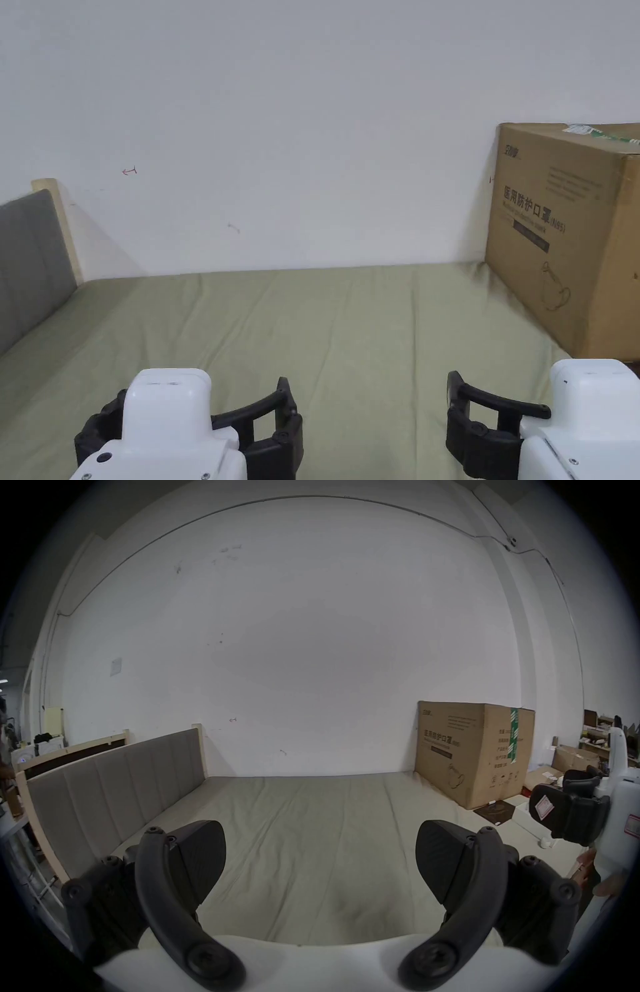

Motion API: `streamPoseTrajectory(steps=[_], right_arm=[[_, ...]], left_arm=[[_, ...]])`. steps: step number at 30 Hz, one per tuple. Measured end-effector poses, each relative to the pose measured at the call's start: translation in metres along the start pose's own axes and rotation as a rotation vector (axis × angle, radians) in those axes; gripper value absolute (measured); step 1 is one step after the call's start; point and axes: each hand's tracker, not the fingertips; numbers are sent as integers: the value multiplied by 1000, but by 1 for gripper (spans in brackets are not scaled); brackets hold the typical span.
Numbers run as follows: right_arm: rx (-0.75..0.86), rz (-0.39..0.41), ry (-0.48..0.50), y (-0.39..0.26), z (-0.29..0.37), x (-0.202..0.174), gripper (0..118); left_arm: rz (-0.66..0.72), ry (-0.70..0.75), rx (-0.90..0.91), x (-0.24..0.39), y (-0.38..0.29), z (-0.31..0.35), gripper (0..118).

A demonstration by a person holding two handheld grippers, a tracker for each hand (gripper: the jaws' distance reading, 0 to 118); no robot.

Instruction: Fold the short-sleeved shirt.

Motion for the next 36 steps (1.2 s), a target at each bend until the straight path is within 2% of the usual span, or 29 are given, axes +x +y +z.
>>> streamPoseTrajectory(steps=[5, 11, 22, 36], right_arm=[[10, 2, -4, 2, -1, -1, 118], [-7, 1, -3, -1, -6, 0, 118], [-14, -5, -11, -2, -9, 3, 118], [-15, 7, -2, -4, -10, 4, 118]], left_arm=[[-38, 69, 4, 5, -1, -2, 112], [-60, 35, -21, 6, 0, -3, 112], [24, 43, -57, -4, 9, -9, 112], [-19, 63, -47, 4, 5, -10, 112]])
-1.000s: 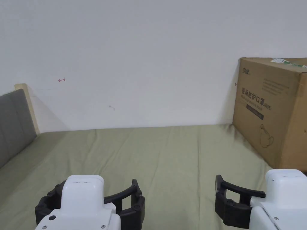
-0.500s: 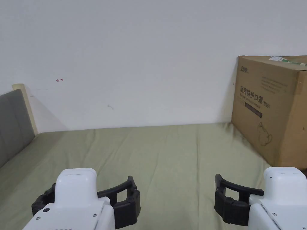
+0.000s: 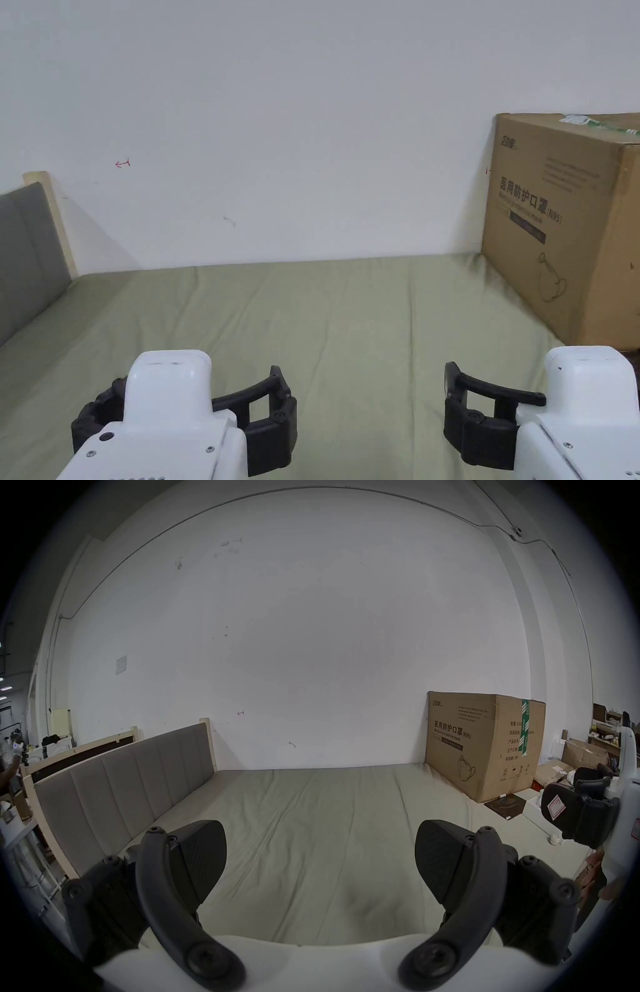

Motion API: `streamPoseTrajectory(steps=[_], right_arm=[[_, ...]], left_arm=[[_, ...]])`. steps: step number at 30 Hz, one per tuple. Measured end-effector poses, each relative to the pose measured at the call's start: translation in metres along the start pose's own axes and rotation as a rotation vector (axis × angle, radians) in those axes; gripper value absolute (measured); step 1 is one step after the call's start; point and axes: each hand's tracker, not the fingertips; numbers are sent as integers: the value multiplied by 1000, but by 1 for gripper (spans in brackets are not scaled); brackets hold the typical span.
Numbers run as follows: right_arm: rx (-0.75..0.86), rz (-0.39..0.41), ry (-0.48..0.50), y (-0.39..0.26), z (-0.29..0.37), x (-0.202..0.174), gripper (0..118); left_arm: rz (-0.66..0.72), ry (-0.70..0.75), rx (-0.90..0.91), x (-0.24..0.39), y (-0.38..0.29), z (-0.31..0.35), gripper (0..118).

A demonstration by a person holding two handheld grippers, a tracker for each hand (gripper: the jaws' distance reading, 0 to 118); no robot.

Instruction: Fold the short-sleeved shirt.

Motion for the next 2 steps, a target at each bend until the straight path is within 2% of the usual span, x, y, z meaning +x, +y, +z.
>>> streamPoseTrajectory(steps=[2], right_arm=[[0, 0, 0, 0, 0, 0, 118]], left_arm=[[-1, 6, 5, 0, 1, 0, 112]])
